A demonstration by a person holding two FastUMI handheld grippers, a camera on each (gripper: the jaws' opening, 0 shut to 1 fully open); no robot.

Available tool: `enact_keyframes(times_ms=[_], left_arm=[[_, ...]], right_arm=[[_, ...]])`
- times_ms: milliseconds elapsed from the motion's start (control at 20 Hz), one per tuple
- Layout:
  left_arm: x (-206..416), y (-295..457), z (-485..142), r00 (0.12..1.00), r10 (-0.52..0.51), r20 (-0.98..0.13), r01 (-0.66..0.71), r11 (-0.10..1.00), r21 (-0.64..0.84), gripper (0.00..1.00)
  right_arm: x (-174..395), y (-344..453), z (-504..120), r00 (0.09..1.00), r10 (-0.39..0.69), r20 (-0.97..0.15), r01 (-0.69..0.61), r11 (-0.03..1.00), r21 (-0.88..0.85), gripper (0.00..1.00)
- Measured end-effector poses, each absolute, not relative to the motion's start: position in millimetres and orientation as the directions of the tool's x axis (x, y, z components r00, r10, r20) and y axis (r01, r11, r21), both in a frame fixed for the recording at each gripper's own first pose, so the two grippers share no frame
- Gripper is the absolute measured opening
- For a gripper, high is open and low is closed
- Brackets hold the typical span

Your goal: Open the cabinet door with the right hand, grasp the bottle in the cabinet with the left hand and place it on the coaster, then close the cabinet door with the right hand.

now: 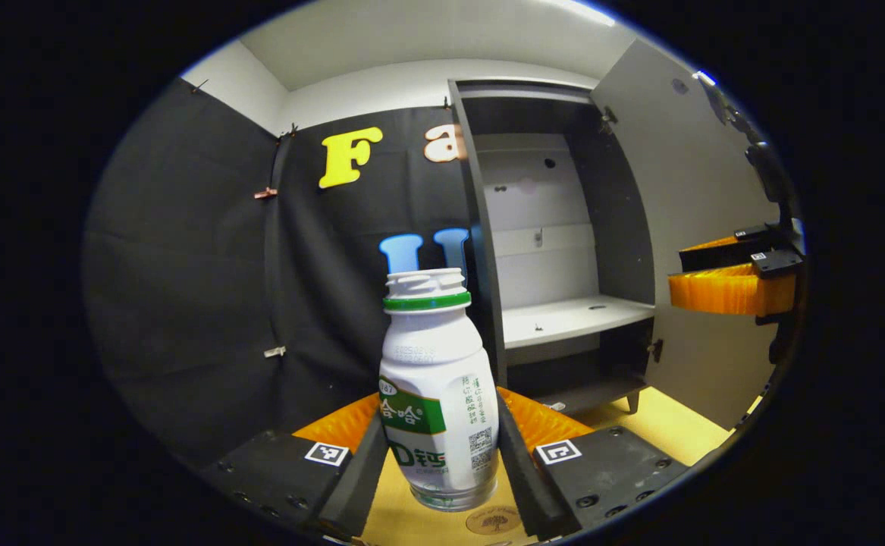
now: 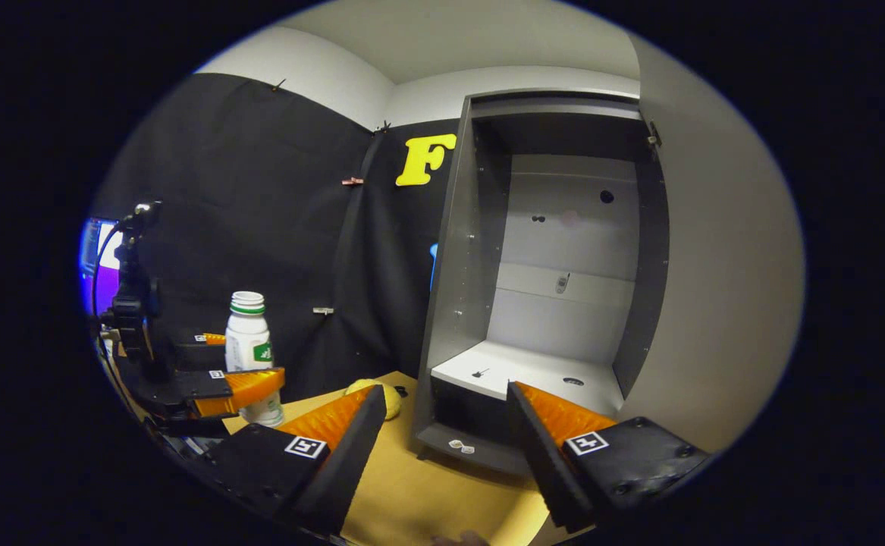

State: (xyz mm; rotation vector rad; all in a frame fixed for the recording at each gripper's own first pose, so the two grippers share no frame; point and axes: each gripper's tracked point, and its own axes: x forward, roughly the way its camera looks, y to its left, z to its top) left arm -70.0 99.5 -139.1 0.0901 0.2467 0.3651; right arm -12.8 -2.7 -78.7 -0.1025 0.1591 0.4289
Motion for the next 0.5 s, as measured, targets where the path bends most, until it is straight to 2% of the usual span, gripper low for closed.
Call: enact_keyframes(times_ms=[200, 400, 500], left_arm=[[-68.1, 97.9, -195.6, 0.902, 0.366, -0.231, -0.343, 0.930, 0.134, 0.75], [-55.2, 92.1, -246.1, 0.922, 0.355, -0.152, -0.335, 0.931, 0.145, 0.75], [-47.8, 78.6, -292.0, 0.924, 0.339, -0.178, -0.323, 0.940, 0.112, 0.75]], right_arm=[[4.8, 2.5, -124.3, 0.905, 0.382, -0.186, -0.400, 0.914, -0.072, 0.98], [30.5, -6.4, -196.9, 0.932, 0.278, -0.234, -0.313, 0.940, -0.131, 0.98], [34.5, -11.3, -229.6, 0.938, 0.235, -0.254, -0.282, 0.945, -0.165, 0.98]])
